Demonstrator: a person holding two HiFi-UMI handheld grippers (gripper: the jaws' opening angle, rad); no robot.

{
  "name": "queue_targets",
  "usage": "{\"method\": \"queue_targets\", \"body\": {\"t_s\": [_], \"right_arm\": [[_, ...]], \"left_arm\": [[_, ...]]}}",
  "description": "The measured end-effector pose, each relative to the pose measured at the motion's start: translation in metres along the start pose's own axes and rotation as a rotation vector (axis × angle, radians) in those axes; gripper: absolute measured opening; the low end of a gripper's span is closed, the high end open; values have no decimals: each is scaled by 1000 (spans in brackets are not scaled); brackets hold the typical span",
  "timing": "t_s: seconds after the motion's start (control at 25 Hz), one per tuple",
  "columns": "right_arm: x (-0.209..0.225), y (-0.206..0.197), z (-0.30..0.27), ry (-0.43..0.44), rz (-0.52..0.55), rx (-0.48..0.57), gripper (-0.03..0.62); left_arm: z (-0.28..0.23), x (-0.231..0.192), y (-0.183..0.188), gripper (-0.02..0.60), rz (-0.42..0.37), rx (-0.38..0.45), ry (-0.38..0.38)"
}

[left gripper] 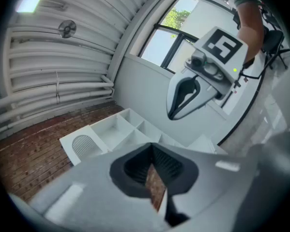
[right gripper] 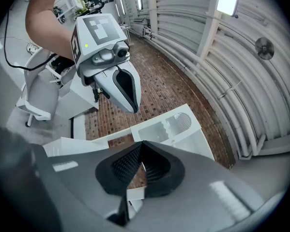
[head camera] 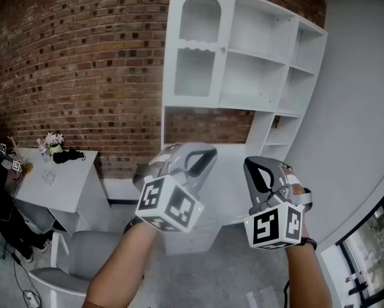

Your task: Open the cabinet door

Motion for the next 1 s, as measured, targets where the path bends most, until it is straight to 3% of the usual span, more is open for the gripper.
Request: {"method": "queue_targets", "body": {"t_s": [0.24, 0.56, 1.0], "right_arm": [[-4, 11, 9, 67, -44, 14, 5], [24, 20, 21, 39, -74, 38, 5], [30, 35, 15, 21, -93, 77, 6]], "left_arm": [[17, 4, 7, 3, 44, -40, -16], [18, -9, 26, 3, 37, -24, -7], [25, -15, 23, 3, 37, -12, -1]]}}
Point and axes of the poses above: the fingertips, and each gripper's own axes: z backward along the fingers, x to its right, y out of its top, the point moved 7 cm from there along z, backward along the fingers, and after that the axes turned 2 degrees about z, right-handed, at the moved point
